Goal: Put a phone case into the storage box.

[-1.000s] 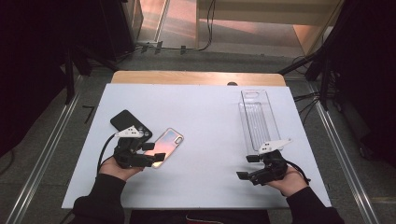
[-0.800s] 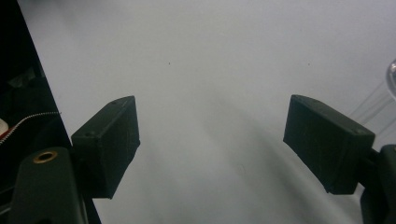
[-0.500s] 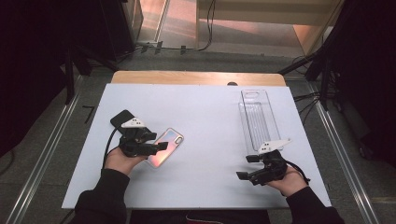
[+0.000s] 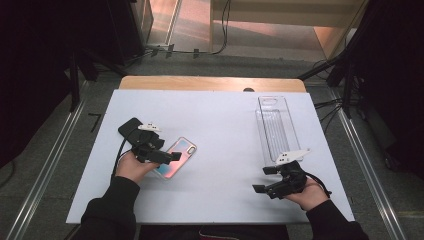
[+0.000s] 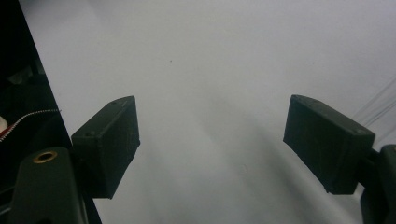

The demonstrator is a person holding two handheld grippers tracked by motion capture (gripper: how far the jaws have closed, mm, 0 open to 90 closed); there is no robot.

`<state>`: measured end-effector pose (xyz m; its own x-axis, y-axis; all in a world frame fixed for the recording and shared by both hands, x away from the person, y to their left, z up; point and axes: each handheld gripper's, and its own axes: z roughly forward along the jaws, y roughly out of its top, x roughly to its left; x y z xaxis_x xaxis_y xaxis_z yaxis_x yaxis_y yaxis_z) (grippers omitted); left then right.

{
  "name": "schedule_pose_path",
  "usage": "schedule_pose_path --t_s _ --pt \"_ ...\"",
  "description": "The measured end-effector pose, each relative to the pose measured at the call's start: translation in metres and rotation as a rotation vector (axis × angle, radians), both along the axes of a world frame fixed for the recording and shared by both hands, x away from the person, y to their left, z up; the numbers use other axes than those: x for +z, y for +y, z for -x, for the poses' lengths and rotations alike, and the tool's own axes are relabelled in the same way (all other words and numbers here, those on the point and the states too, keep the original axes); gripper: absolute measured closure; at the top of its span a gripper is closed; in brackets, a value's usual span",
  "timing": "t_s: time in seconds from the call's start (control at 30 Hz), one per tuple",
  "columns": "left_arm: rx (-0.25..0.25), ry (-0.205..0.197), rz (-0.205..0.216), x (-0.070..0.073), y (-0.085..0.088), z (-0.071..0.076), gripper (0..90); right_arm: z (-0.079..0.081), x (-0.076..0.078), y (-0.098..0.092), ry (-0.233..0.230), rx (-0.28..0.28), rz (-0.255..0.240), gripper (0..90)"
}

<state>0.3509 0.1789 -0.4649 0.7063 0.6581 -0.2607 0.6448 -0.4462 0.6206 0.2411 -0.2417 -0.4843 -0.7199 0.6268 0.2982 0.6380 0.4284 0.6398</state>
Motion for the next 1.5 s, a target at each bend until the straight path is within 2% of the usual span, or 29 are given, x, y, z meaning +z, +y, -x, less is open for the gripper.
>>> schedule_pose_path --t_s 0.13,0.27,0.47,0.73,0.83,1.0,1.43,1.5 --pt "-0.002 0.018 -0.062 -0.006 -0.003 -0.001 5.4 0.0 0.0 0.0 0.002 -0.001 0.0 16.3" --pt "-0.002 0.019 -0.09 -0.009 -0.006 -0.001 5.4 -0.001 0.0 -0.001 0.002 -0.001 0.0 16.3" --pt "-0.019 0.026 -0.126 -0.014 -0.01 0.0 5.4 0.0 0.0 0.0 0.003 -0.001 -0.001 16.3" --pt "-0.003 0.026 -0.16 -0.021 -0.013 0.0 5.4 0.0 0.0 0.0 0.002 0.0 0.0 16.3" --pt "-0.001 0.027 -0.159 -0.024 -0.015 0.0 5.4 0.0 0.0 0.0 0.002 -0.001 0.0 16.3" --pt "0.001 0.009 -0.184 -0.025 -0.018 0.002 5.3 0.0 -0.001 0.0 0.004 0.001 0.005 16.3" --pt "0.005 -0.11 -0.311 -0.032 -0.032 0.015 5.5 0.0 -0.001 0.0 0.006 0.0 0.011 16.3" --pt "0.011 -0.106 -0.308 -0.031 -0.032 0.015 5.9 0.0 -0.001 0.0 0.006 0.0 0.011 16.4"
